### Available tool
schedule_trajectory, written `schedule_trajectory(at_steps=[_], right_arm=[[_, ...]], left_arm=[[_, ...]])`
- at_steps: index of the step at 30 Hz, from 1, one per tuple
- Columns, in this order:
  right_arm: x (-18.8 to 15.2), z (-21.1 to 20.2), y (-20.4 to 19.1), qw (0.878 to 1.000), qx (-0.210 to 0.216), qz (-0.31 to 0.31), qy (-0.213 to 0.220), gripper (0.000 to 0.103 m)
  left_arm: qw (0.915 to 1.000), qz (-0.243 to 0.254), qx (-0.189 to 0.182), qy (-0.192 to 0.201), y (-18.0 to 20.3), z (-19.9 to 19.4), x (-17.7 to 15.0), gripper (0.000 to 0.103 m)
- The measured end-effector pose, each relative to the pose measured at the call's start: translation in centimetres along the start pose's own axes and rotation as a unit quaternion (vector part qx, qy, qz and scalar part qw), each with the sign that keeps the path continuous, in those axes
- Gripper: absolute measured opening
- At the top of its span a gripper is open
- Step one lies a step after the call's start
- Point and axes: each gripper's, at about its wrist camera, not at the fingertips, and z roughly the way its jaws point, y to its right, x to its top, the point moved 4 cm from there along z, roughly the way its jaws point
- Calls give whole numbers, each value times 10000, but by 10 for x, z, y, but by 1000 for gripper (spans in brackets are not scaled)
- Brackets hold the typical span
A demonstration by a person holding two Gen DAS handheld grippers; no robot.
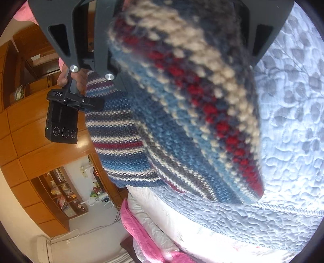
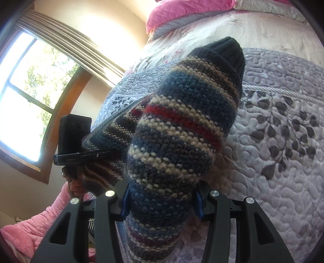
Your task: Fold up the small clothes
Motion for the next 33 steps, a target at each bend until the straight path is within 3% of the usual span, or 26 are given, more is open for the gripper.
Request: schedule_trajectory(at_steps=[8, 11, 17, 27, 29, 33], right_arm=[[-59, -29, 43, 9992, -85, 399, -4, 49], [-75, -18, 67, 9974, -50, 717, -50, 49], [-101, -5, 102, 9937, 76, 1119, 65, 51], [-115, 2, 103, 9921, -57, 1234, 221, 55], [-118, 0, 100, 9911, -158, 1294, 257, 64], [-132, -16, 86, 9909, -404, 1228, 378, 72]], left_arm=[[9994, 130, 216, -257, 30, 45, -49, 45], [9984, 233, 462, -225, 25, 56, -61, 47], [9986, -16, 487, -216, -14, 64, -80, 52], [9982, 66, 578, 113, -32, 64, -94, 58], [9978, 15, 654, 99, -32, 59, -97, 61], [9941, 51, 1067, 175, -15, 39, -98, 67]])
